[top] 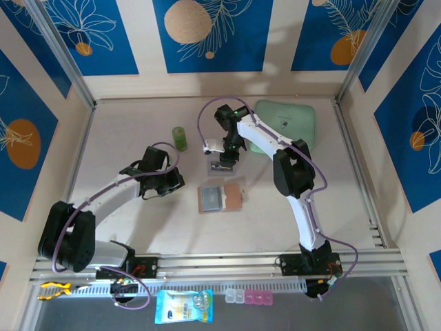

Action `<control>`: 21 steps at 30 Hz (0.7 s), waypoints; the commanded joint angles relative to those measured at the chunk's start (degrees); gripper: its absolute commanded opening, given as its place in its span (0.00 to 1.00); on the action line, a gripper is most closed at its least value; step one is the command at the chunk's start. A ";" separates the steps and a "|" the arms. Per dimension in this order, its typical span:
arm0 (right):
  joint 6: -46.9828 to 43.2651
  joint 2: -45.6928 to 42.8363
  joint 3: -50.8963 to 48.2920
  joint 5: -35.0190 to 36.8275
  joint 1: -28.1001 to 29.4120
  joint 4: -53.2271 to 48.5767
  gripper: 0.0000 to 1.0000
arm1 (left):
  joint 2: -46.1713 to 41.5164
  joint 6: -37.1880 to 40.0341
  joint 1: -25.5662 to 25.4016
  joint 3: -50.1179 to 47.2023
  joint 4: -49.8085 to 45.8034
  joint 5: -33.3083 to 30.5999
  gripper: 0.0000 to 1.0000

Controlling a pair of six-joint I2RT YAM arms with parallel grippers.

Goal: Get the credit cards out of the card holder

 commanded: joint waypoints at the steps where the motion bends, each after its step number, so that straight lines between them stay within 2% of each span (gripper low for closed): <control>1: 1.50 -0.98 0.23 -0.65 -0.74 2.57 0.28 | -0.94 1.61 0.71 -0.14 -1.25 0.69 0.09; 4: 2.03 -1.77 -0.17 2.31 -0.65 4.99 0.27 | -0.52 1.50 0.70 -0.11 -0.93 1.22 0.09; 11: 3.23 -3.60 0.45 2.45 -0.59 7.52 0.26 | -0.45 1.50 0.75 0.23 -0.67 1.44 0.09; 15: 3.38 -3.92 -0.82 4.28 -0.27 10.65 0.11 | 0.10 1.49 0.70 0.24 -0.29 1.75 0.09; 21: 3.39 -3.02 -2.86 5.08 0.73 12.55 0.09 | 0.07 1.28 0.71 0.24 0.11 2.09 0.09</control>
